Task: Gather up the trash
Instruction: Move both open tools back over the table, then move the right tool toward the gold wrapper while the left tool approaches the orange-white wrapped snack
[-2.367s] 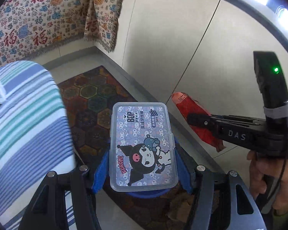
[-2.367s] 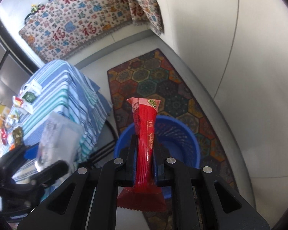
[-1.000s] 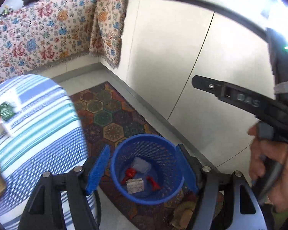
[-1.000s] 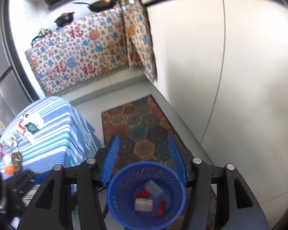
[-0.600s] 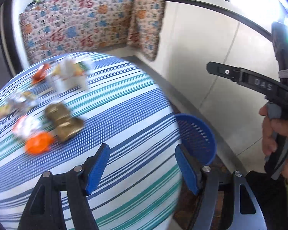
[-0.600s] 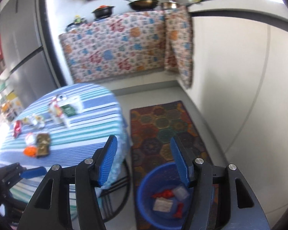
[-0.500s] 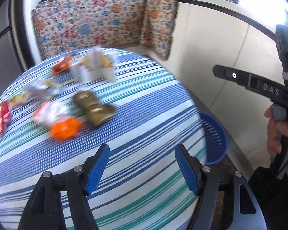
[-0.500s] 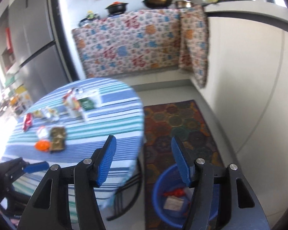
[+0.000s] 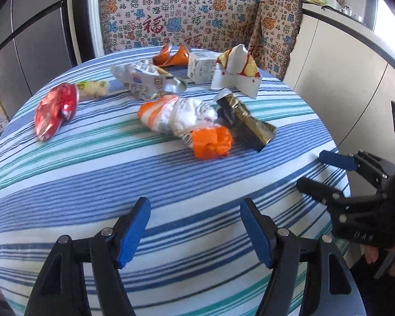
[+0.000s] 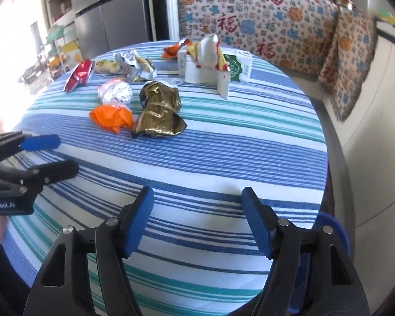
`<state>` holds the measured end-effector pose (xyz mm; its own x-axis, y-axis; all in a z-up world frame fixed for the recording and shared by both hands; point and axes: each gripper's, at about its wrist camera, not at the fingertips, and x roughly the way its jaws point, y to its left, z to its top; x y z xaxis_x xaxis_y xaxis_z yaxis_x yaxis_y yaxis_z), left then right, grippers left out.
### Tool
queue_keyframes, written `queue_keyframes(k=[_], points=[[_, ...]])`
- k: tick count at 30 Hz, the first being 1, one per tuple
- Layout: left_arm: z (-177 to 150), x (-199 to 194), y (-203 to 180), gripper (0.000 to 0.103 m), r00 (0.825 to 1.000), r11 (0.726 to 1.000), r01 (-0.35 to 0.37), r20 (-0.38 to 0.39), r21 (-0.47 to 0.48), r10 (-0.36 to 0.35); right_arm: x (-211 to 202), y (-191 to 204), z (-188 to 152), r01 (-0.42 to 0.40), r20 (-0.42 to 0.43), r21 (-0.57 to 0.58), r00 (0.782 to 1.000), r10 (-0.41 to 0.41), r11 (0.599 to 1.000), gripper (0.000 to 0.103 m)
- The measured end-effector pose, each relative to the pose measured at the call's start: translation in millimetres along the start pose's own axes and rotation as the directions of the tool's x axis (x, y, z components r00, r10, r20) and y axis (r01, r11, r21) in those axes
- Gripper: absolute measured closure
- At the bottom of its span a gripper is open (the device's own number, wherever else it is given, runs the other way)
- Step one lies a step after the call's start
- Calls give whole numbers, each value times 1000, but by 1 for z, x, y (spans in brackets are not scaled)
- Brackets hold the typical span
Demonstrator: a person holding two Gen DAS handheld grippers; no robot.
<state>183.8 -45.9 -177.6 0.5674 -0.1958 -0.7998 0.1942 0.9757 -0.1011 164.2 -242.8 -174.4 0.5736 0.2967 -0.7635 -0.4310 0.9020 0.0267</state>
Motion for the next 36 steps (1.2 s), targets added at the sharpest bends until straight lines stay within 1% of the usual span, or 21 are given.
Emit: queue_keyframes(k=[5, 9, 12, 14, 16, 18, 21, 23, 25, 26, 29, 30, 33, 36], points=[[22, 9, -11, 31, 999, 1000, 19, 36, -13, -19, -1, -9, -2, 4, 3, 28, 1000, -4, 1000, 31], [39, 23, -17, 31, 999, 999, -29, 43, -32, 30, -2, -10, -3, 8, 4, 33, 1000, -8, 999, 31], [45, 31, -8, 31, 997, 994, -72, 29, -82, 74, -3, -10, -4, 9, 5, 30, 1000, -9, 1000, 31], [42, 30, 5, 31, 998, 991, -57, 24, -123, 61, -4, -10, -5, 8, 3, 28, 1000, -8, 1000, 31], [35, 23, 19, 31, 996, 987, -81, 17, -136, 84, -4, -11, -5, 6, -1, 31, 1000, -6, 999, 30], [27, 16, 33, 31, 995, 987, -95, 14, -126, 98, -5, -11, -4, 5, -5, 33, 1000, -5, 999, 30], [12, 3, 53, 31, 992, 987, -122, 8, -106, 124, -4, -9, -3, 5, -10, 29, 1000, -5, 1000, 27], [6, -3, 60, 31, 995, 990, -102, 7, -96, 103, -2, -8, -2, 8, -12, 26, 1000, -8, 1000, 23], [4, -6, 60, 31, 999, 996, -48, 8, -79, 49, -1, -6, -1, 7, -13, 29, 1000, -6, 1000, 21], [4, -8, 57, 31, 1000, 998, -15, 9, -68, 15, 0, -5, -1, 6, -13, 27, 1000, -6, 1000, 21], [10, -3, 43, 31, 1000, 999, 28, 13, -45, -27, 3, -1, 2, 1, -15, 26, 1000, -1, 1000, 20], [14, 1, 38, 31, 999, 999, 31, 11, -37, -30, 4, 1, 4, -3, -17, 25, 1000, 4, 1000, 20], [27, 14, 28, 31, 1000, 1000, -2, 7, -27, 3, 9, 8, 10, -13, -24, 16, 1000, 13, 1000, 20], [40, 24, 28, 31, 1000, 998, -26, 8, -50, 26, 16, 13, 18, -13, -29, 5, 999, 13, 1000, 20]])
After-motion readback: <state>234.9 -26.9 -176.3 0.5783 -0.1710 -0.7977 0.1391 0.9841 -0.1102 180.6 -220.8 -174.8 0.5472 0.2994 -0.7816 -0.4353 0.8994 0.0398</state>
